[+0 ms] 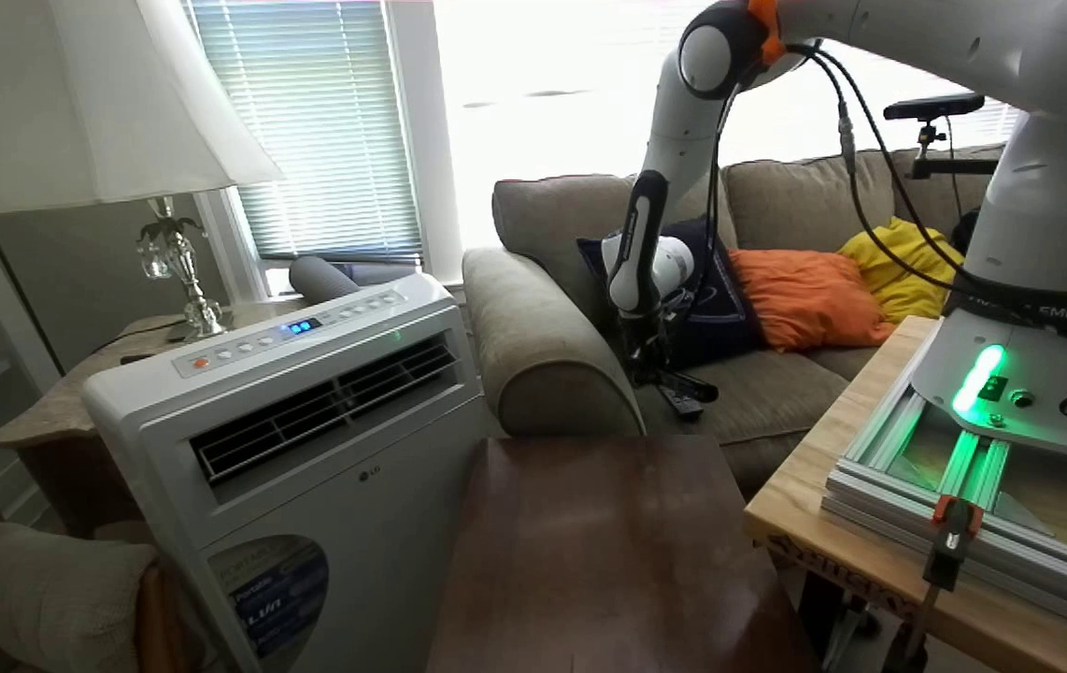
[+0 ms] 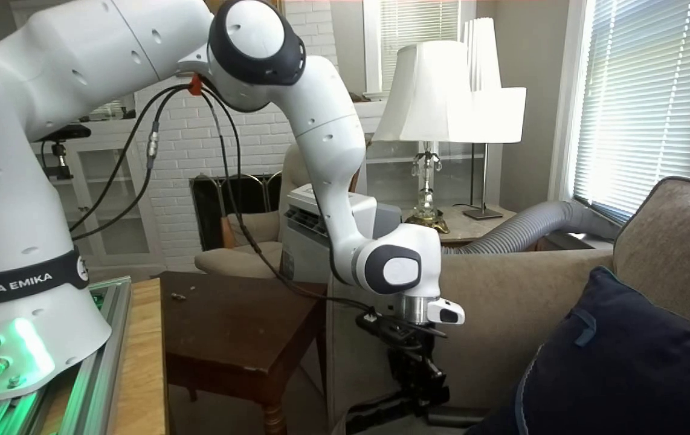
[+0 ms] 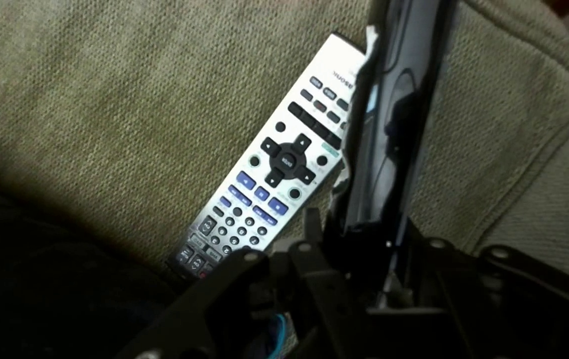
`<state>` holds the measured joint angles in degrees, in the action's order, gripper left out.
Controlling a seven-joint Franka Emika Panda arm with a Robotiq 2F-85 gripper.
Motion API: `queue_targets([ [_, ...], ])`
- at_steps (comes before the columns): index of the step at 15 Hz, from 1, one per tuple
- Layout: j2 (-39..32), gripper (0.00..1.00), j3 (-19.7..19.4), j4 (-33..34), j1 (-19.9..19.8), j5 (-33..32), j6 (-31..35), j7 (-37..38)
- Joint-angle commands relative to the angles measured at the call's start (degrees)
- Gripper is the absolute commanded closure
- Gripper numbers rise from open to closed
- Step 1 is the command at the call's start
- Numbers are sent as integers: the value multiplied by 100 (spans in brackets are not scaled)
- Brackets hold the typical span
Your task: Put the two remotes on the table
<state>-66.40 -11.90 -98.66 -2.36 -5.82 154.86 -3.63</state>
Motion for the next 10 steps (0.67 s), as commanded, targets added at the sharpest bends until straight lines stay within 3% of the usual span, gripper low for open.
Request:
queue_targets([
  [1,976,90,147,-1157,-169,-348,135,-578],
  [10,2257,90,-139,-3194,399,-1391,1020,-835],
])
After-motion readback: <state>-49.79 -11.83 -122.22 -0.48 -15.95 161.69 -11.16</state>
